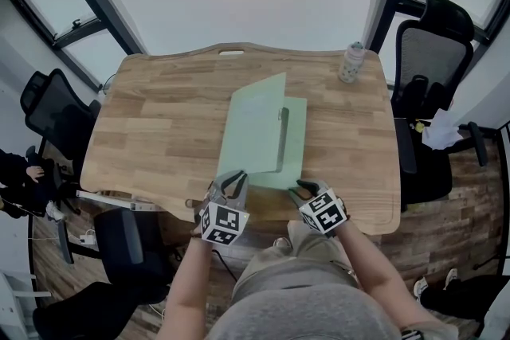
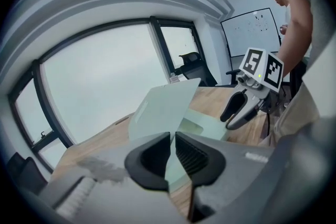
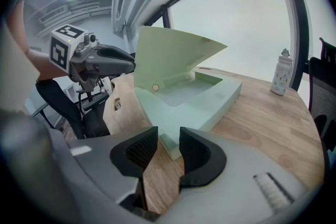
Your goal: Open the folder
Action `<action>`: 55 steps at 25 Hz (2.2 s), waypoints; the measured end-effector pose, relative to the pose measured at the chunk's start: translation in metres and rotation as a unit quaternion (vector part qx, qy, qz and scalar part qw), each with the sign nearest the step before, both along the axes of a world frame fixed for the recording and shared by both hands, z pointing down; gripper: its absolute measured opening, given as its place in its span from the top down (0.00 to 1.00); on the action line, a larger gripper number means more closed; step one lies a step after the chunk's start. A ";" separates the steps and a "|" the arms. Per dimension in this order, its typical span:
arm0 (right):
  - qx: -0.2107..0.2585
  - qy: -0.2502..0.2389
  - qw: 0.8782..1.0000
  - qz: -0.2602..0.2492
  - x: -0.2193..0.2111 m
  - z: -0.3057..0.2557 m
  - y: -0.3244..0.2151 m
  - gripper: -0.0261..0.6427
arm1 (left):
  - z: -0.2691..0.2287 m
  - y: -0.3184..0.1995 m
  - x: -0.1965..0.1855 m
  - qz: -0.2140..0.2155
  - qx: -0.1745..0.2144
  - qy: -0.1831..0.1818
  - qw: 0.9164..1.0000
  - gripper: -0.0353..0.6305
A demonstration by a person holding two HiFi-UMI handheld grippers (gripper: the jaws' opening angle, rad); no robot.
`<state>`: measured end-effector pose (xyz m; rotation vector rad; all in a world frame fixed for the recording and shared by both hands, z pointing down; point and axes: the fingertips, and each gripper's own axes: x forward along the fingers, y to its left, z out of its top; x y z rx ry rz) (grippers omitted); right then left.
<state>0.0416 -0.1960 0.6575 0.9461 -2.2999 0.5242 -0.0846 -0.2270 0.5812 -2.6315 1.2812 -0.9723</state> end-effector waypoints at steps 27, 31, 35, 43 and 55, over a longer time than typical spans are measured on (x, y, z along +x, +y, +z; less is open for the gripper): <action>-0.011 0.021 0.999 0.043 0.002 0.000 -0.005 0.81 | -0.032 -0.034 -0.120 -0.194 0.039 0.077 0.977 0.94; -0.019 0.018 0.999 0.044 -0.001 -0.001 -0.008 0.82 | -0.034 -0.046 -0.139 -0.219 0.041 0.082 0.971 0.94; -0.023 0.021 0.998 0.047 -0.006 0.000 -0.010 0.83 | -0.030 -0.059 -0.160 -0.243 0.032 0.093 0.965 0.93; -0.037 0.024 0.997 0.070 -0.006 -0.001 -0.016 0.84 | -0.013 -0.092 -0.196 -0.285 0.010 0.106 0.953 0.92; -0.075 0.015 0.990 0.116 -0.001 -0.001 -0.019 0.89 | 0.033 -0.139 -0.224 -0.305 -0.041 0.088 0.947 0.89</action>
